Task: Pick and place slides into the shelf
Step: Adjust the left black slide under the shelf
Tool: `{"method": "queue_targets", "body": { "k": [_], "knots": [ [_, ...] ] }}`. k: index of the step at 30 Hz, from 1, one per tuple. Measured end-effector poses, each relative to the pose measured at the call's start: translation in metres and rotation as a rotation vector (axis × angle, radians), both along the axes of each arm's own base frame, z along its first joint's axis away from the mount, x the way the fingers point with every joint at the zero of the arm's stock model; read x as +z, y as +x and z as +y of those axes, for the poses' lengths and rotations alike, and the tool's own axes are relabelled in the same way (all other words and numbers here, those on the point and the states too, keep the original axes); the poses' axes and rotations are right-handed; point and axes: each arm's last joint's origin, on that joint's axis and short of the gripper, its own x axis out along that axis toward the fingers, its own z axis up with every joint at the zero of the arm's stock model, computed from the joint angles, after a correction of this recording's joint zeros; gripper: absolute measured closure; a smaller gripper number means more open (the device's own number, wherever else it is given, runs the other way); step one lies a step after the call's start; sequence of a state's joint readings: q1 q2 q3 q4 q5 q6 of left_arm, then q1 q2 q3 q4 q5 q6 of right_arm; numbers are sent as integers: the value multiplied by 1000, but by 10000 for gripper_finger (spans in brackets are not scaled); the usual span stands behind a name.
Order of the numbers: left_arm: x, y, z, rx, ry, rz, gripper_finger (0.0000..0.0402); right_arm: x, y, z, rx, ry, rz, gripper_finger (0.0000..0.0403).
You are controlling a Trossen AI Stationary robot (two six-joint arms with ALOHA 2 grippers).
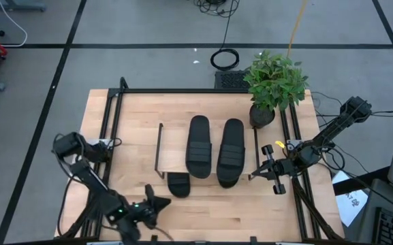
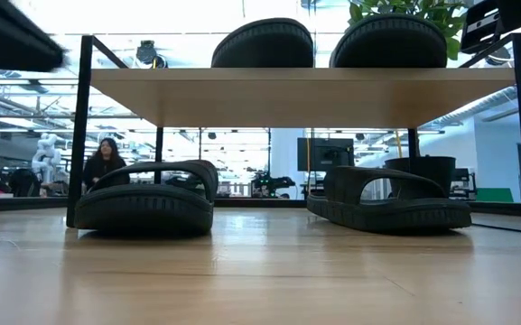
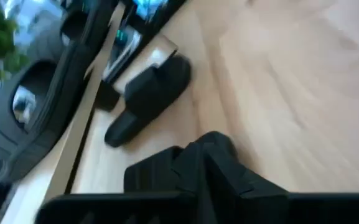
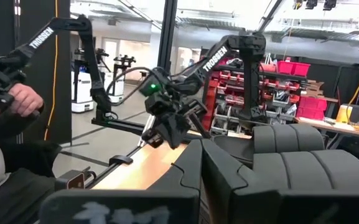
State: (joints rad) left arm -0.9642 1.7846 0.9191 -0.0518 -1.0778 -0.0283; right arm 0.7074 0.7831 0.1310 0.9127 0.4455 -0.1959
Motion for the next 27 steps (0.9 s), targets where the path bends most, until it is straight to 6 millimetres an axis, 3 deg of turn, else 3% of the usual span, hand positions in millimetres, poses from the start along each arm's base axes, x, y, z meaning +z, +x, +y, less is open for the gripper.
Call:
{"method": "queue_targets", "body": {
  "k": [8,13,27],
  "knots": [
    [9,33,18,133,-173,257,281,0,0,0,0,-2,-1,403],
    [10,39,30,194,-160,275,228,0,0,0,0,-3,0,403],
    [7,48,44,243,-153,287,197,0,0,0,0,-3,0,403]
  ]
}}
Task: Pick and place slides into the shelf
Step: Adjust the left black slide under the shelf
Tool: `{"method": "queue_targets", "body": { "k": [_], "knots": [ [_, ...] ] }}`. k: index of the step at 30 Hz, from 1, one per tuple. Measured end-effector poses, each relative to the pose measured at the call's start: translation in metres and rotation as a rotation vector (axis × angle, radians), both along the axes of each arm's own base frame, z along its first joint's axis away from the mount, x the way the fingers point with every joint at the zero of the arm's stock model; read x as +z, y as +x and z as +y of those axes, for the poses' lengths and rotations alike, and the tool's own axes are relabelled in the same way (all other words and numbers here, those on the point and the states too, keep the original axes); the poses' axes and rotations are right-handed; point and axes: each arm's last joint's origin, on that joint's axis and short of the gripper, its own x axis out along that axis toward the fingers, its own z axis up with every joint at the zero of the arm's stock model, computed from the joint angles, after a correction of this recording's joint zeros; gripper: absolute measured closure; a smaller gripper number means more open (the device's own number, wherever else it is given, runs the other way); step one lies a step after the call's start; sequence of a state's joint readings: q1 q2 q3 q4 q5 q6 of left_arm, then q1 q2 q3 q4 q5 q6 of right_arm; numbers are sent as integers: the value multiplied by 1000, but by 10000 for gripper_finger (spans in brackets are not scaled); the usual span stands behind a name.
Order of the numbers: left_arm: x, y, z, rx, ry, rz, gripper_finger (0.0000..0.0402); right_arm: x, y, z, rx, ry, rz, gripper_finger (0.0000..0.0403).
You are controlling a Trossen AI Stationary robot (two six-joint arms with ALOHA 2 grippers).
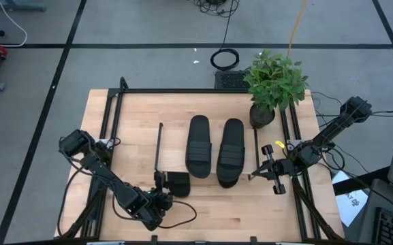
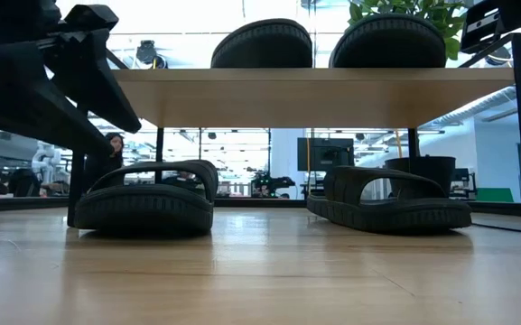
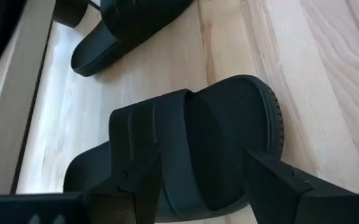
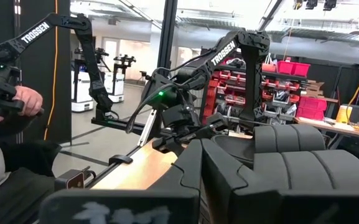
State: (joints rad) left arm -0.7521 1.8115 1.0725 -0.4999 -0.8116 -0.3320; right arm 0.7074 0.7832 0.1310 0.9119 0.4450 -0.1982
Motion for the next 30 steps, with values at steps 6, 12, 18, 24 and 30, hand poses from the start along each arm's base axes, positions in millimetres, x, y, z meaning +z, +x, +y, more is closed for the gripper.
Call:
{"method": "queue_targets", "body": {
  "k": [6,12,18,24,30],
  "knots": [
    [-16,6,1,-8,60,36,197,0,0,0,0,0,0,403],
    [-34,10,3,-25,216,40,197,0,0,0,0,0,0,403],
    [-35,14,8,-16,314,31,197,0,0,0,-2,-6,-3,403],
    [-38,23,18,-30,236,118,250,0,0,0,-2,-3,-3,403],
    [-39,23,19,-105,239,193,382,0,0,0,-2,-3,-3,403]
  ]
}}
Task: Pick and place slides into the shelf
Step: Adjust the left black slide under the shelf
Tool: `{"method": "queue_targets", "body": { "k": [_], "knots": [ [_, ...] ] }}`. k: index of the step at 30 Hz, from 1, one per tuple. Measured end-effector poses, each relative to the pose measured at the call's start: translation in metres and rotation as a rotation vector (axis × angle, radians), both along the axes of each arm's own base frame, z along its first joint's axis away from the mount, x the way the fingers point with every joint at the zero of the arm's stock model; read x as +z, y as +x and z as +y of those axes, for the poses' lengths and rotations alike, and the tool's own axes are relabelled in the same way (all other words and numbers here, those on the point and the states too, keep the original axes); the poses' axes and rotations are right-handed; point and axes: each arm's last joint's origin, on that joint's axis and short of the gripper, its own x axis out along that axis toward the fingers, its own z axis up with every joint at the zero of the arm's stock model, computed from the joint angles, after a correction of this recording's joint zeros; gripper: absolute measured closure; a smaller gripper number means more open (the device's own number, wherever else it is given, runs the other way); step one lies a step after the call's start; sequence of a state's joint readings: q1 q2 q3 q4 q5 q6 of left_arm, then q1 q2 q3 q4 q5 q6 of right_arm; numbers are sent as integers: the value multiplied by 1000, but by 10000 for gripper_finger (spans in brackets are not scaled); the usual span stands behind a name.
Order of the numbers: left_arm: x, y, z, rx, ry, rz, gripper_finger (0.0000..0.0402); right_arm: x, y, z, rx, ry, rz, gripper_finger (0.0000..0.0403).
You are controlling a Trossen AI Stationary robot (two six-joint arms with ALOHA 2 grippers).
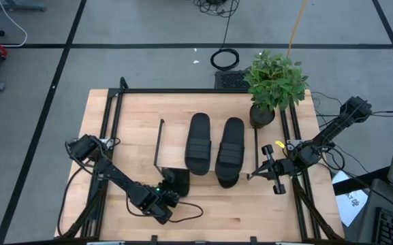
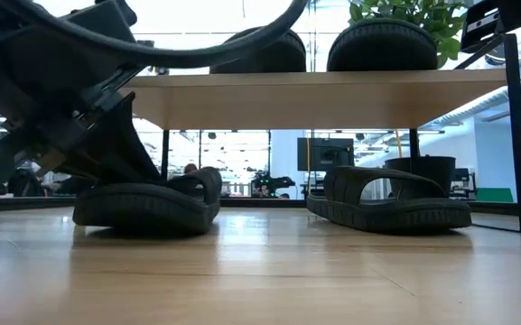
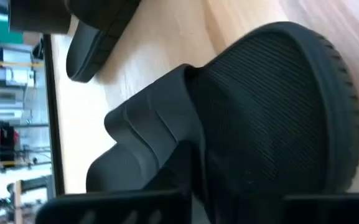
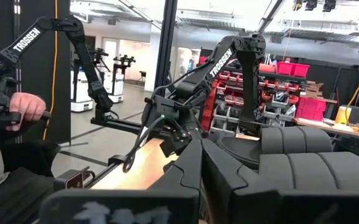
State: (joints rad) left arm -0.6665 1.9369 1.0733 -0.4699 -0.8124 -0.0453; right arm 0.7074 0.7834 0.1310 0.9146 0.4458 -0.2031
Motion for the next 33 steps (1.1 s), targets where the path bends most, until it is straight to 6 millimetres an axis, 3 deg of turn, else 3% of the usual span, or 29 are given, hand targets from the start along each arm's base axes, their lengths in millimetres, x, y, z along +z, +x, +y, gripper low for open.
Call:
{"method": "queue_targets", "body": {
  "k": [15,33],
  "knots": [
    [5,11,-9,-118,49,-70,398,0,0,0,0,-1,-1,403],
    [9,35,18,22,27,-175,400,0,0,0,0,-3,-1,403]
  ]
}}
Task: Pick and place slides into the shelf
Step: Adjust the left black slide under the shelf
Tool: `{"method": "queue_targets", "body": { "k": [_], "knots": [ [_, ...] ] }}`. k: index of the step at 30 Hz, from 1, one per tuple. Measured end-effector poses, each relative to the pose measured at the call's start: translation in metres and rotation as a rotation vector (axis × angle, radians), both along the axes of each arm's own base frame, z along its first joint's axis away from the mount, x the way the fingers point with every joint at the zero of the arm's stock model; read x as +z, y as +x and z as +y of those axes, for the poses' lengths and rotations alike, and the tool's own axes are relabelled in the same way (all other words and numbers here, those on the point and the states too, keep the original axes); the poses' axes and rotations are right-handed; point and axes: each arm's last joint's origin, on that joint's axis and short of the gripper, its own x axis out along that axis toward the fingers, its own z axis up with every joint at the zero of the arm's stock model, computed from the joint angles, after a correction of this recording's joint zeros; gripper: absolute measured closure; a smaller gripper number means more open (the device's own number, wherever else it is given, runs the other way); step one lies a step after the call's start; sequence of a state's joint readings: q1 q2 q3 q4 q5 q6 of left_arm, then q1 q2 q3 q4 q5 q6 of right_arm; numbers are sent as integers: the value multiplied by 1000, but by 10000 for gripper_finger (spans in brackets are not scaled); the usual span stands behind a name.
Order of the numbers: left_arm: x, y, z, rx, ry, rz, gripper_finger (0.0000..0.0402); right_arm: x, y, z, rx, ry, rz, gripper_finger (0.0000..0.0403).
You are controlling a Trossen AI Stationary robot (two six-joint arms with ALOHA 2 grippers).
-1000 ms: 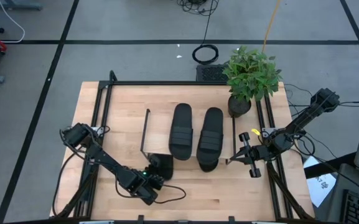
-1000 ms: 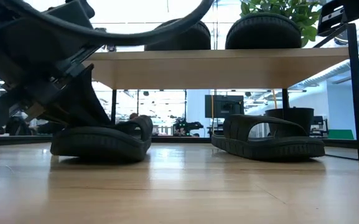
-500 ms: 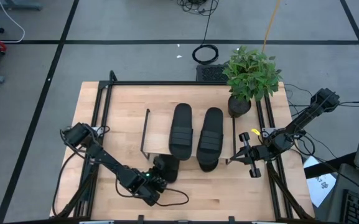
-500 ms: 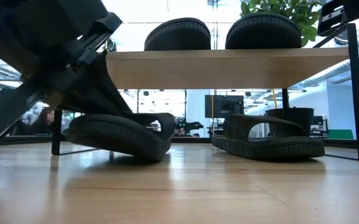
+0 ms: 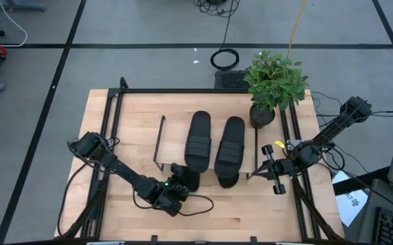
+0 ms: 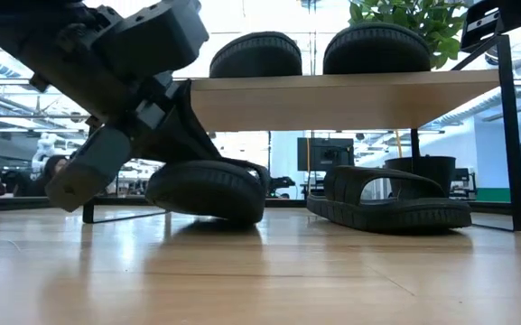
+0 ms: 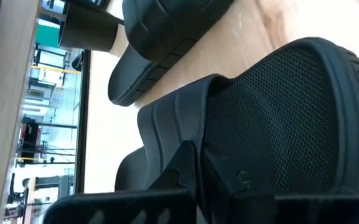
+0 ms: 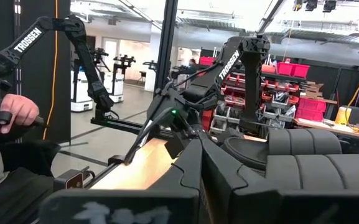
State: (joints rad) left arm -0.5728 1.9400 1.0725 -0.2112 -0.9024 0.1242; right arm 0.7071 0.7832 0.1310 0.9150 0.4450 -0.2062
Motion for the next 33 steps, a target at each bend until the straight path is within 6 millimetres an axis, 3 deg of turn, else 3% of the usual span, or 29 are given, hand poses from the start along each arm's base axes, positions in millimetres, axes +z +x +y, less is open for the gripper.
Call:
{"method": "queue_targets", "body": {
  "k": [7,22,27,30,33],
  "knots": [
    [-2,1,-1,-7,-99,13,387,0,0,0,0,0,0,403],
    [4,-8,-18,-42,-49,-46,281,0,0,0,2,3,1,403],
    [14,-15,-35,-102,-39,-72,275,0,0,0,2,3,1,403],
    [26,-14,-49,-153,-175,-88,279,0,0,0,2,2,1,403],
    [29,-18,-61,-273,-318,5,308,0,0,0,2,2,1,403]
  ]
}}
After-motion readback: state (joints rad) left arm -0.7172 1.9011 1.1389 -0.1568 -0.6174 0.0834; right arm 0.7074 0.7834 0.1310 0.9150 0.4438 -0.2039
